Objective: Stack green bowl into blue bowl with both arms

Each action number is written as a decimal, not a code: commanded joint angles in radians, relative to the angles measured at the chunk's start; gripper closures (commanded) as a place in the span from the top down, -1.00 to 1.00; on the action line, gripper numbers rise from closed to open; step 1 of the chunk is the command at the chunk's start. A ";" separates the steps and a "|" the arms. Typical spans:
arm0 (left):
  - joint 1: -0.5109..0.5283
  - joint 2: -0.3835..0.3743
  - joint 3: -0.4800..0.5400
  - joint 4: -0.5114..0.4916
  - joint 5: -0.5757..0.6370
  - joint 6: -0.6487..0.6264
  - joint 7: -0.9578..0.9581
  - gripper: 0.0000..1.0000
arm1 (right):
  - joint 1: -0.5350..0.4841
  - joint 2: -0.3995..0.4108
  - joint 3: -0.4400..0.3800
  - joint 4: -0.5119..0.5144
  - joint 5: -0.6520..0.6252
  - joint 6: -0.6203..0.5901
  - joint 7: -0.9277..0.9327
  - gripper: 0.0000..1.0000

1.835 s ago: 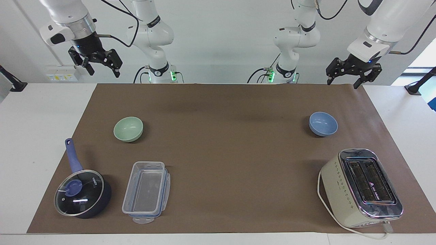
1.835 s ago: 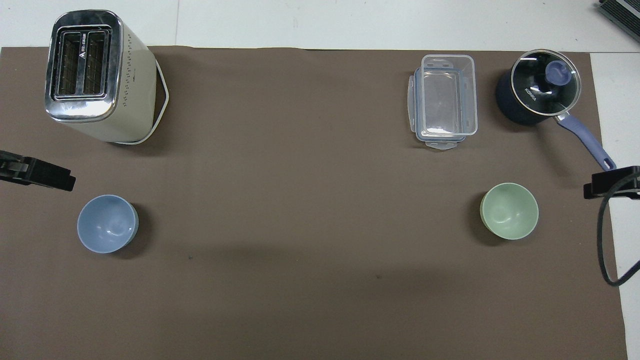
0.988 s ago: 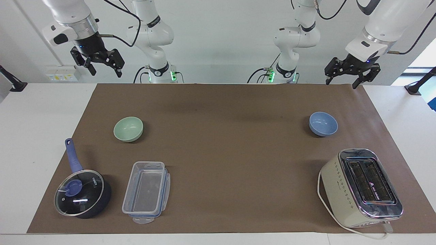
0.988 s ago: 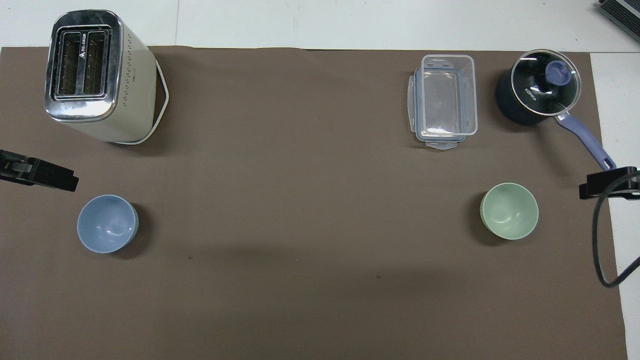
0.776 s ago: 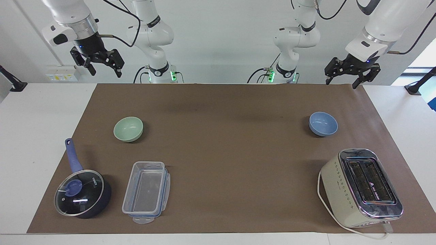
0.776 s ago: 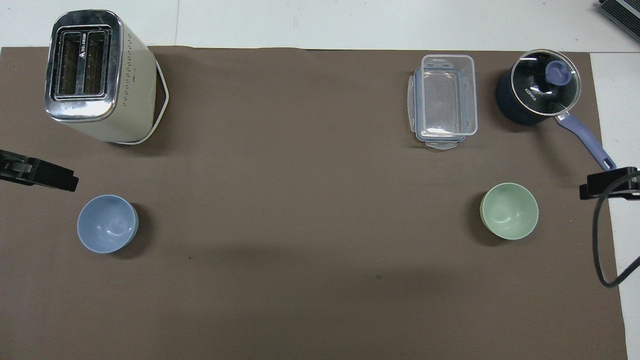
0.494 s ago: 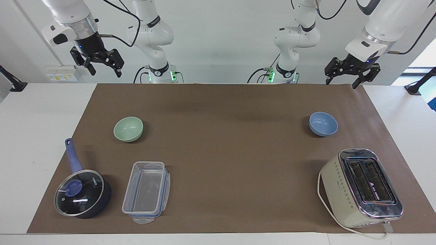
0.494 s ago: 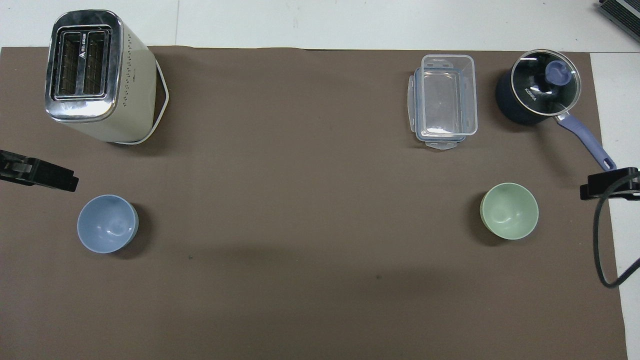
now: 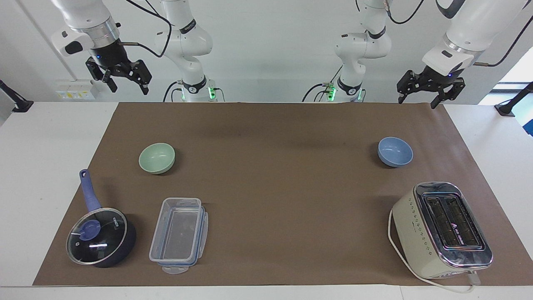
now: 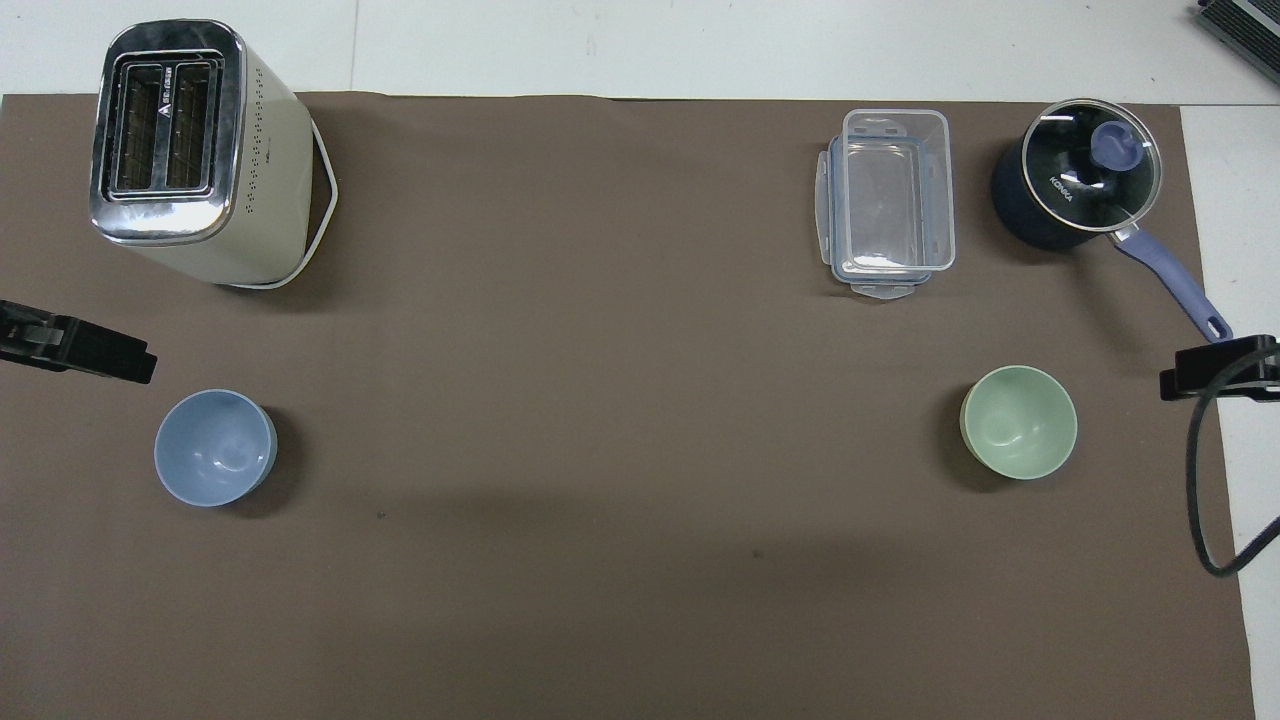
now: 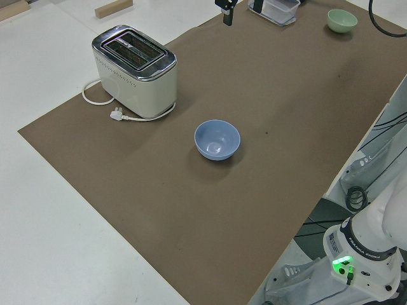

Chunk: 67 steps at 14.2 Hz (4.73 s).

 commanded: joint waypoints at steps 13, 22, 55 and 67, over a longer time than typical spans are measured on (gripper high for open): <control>0.005 -0.025 0.001 -0.030 0.009 0.003 -0.002 1.00 | 0.018 -0.025 -0.026 -0.025 -0.002 -0.003 -0.017 1.00; 0.006 -0.026 0.001 -0.034 0.004 0.008 0.002 1.00 | 0.017 -0.027 -0.027 -0.028 -0.001 -0.007 -0.022 1.00; 0.385 -0.028 0.006 -0.525 -0.161 0.483 0.507 1.00 | 0.009 -0.030 -0.030 -0.048 -0.018 0.039 -0.037 1.00; 0.390 0.098 0.004 -0.652 -0.272 0.713 0.547 0.80 | -0.002 -0.031 -0.030 -0.048 -0.016 0.037 -0.040 1.00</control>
